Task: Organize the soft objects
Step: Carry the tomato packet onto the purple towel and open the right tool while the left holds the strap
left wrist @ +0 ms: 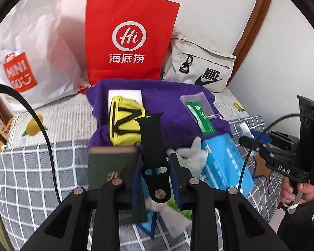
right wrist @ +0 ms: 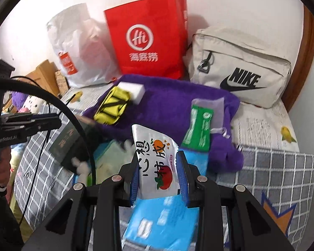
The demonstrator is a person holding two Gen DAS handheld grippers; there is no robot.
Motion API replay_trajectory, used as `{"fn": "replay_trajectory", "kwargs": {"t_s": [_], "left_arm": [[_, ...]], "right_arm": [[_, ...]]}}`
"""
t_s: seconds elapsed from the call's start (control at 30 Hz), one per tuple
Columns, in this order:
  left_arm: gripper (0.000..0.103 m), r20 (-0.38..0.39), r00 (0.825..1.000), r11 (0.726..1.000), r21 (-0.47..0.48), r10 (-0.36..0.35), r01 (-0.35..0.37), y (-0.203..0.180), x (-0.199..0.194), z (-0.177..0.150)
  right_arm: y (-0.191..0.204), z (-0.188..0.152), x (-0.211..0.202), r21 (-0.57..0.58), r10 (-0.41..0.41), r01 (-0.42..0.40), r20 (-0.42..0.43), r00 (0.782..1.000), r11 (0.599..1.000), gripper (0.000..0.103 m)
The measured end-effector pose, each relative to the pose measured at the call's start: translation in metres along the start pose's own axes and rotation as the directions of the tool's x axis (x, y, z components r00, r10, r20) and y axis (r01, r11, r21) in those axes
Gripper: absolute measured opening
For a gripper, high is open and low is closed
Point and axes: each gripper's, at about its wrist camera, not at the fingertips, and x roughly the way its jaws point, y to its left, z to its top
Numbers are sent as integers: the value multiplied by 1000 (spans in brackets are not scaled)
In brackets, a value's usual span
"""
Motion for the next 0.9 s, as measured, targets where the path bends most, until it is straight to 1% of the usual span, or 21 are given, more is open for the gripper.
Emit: {"fn": "replay_trajectory", "kwargs": {"t_s": [0.1,0.23,0.43,0.7,0.77,0.83,0.9], "left_arm": [[25,-6,1000,1000,-14,-17,17,3,12,9],[25,-18,1000,1000,-24,-20,20,6,28,18],[25,-39,999,1000,-24,-16,15,12,49,34],[25,-62,998,1000,-20,-21,20,14,72,54],[25,-65,998,1000,-17,-21,20,14,76,57],[25,-71,997,1000,-16,-24,23,14,80,59],[25,-78,997,1000,-14,-26,25,13,83,60]], "right_arm": [[-16,16,11,16,3,-3,-2,1000,1000,32],[-33,36,30,18,10,-9,-20,1000,1000,32],[-52,58,79,13,6,-5,-91,996,1000,32],[-63,66,134,-20,-15,11,-192,981,1000,33],[-64,67,144,-16,-9,6,-213,977,1000,37],[-66,67,153,-5,17,-19,-244,970,1000,37],[-66,65,160,-3,28,-30,-272,962,1000,45]]}}
